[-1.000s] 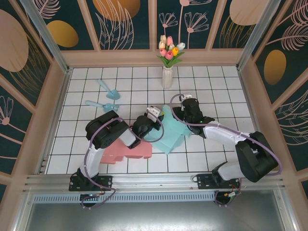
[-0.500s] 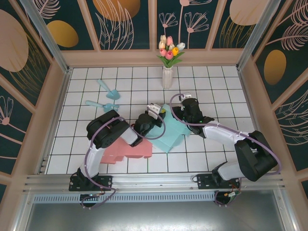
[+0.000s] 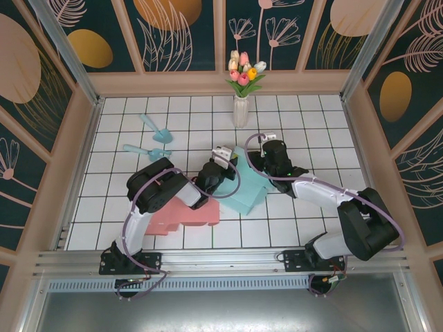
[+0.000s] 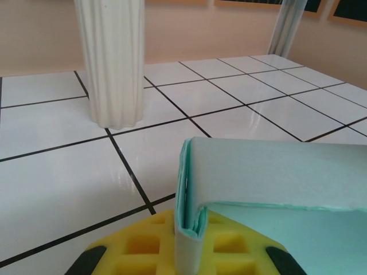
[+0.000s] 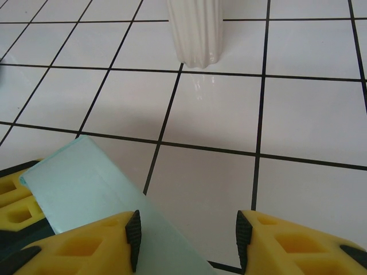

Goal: Fold the paper box

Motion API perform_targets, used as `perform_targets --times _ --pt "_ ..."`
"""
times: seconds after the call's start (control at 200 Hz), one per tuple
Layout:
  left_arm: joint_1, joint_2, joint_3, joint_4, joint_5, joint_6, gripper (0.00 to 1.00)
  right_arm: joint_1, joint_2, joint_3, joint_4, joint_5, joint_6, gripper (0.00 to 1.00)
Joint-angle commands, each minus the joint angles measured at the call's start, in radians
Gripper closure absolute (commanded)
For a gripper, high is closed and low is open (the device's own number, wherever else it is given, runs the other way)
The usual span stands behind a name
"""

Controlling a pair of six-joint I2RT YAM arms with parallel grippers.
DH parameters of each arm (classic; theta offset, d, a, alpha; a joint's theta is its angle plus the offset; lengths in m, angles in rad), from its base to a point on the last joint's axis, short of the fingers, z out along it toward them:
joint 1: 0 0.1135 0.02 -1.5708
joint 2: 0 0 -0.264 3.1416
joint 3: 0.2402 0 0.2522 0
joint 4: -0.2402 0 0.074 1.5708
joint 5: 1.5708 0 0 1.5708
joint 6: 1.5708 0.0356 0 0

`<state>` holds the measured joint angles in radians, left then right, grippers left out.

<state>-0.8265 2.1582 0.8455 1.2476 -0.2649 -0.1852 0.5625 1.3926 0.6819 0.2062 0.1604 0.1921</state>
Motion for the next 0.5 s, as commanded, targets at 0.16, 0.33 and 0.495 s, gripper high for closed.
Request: perform_targets --times 0.16,0.33,0.495 --pt "0.010 0.000 -0.018 0.023 0.003 -0.013 0.79 -0.006 0.036 0.003 -0.040 0.001 0.007 0.51" --pt "0.009 -0.003 -0.020 -0.017 -0.003 0.004 0.71 -0.009 0.043 0.001 -0.036 0.005 0.010 0.51" --pt "0.009 0.021 -0.023 -0.026 -0.031 -0.008 0.66 -0.009 0.051 0.002 -0.036 0.007 0.013 0.51"
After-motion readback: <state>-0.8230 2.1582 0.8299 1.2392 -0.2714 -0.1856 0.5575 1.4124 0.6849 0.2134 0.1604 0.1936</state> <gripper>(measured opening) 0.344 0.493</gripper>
